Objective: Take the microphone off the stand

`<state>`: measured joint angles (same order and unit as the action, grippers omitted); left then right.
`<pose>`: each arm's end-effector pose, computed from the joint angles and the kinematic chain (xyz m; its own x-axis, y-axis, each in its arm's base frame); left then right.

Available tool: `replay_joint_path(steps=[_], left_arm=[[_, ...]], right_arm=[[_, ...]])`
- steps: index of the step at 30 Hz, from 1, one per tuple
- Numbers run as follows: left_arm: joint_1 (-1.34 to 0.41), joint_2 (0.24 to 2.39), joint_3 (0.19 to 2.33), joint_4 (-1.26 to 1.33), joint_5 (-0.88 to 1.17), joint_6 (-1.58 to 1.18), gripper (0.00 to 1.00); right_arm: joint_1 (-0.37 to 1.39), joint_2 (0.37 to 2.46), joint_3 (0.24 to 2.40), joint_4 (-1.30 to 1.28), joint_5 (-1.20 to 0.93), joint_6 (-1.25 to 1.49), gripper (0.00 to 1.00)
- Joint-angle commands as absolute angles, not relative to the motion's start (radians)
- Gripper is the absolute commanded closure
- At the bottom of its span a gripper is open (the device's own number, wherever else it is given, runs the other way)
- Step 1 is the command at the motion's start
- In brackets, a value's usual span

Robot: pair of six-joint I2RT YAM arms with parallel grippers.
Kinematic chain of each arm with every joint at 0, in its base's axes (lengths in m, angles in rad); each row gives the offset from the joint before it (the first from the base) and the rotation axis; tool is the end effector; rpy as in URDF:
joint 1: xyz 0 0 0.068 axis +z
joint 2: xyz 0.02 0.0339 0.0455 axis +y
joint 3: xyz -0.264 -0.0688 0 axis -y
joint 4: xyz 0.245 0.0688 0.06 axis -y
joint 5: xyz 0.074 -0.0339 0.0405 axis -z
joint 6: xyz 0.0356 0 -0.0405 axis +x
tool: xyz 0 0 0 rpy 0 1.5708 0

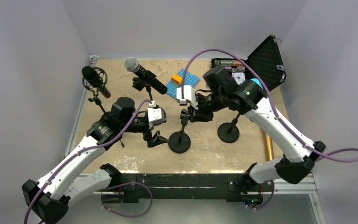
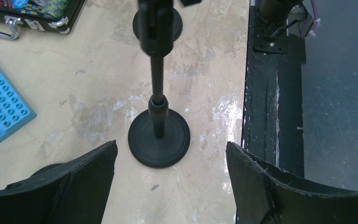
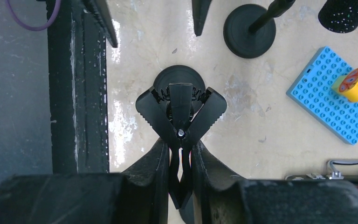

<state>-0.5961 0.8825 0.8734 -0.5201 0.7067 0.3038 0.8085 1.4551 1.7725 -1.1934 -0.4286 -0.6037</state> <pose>0.1402 -0.1230 0.3241 -0.1322 0.3646 -0.9217 0.9750 0.2155 -0.0546 0.1769 0.2067 0.4275 0.0410 -0.7047 -0.7083 -0.9940 0.0433 -0.1006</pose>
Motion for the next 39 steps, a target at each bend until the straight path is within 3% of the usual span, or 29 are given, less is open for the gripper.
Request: replay_joint_path(steps=[1,8,14,21,25,29,36,39], left_arm=[[-0.595,0.953,0.831,-0.26,0.818,0.257,0.11],[-0.603,1.147,0.716,0.075,0.864,0.238,0.14],[-0.628,1.265,0.718,0.172,0.887,0.267,0.17],[-0.634,1.304,0.729,0.122,0.847,0.338,0.49],[-0.634,1.291,0.727,0.051,0.816,0.39,0.66],[-0.634,1.27,0.772,-0.032,0.694,0.342,0.98],[-0.657,1.2,0.805,-0.091,0.033,0.014,1.0],[-0.662,1.249,0.814,-0.125,0.088,-0.096,1.0]], right_arm=[[0.759,1.278,1.637,-0.967,-0.621,-0.714,1.0],[0.752,1.249,1.574,-0.946,-0.644,-0.796,1.0],[0.742,1.253,1.567,-0.951,-0.645,-0.796,1.0],[0.711,1.249,1.55,-0.928,-0.639,-0.752,1.0],[0.621,1.233,1.529,-0.828,-0.678,-0.518,1.0],[0.589,1.234,1.524,-0.794,-0.634,-0.342,1.0],[0.6,1.296,1.592,-0.787,-0.405,0.095,1.0],[0.609,1.329,1.612,-0.787,-0.382,0.135,1.0]])
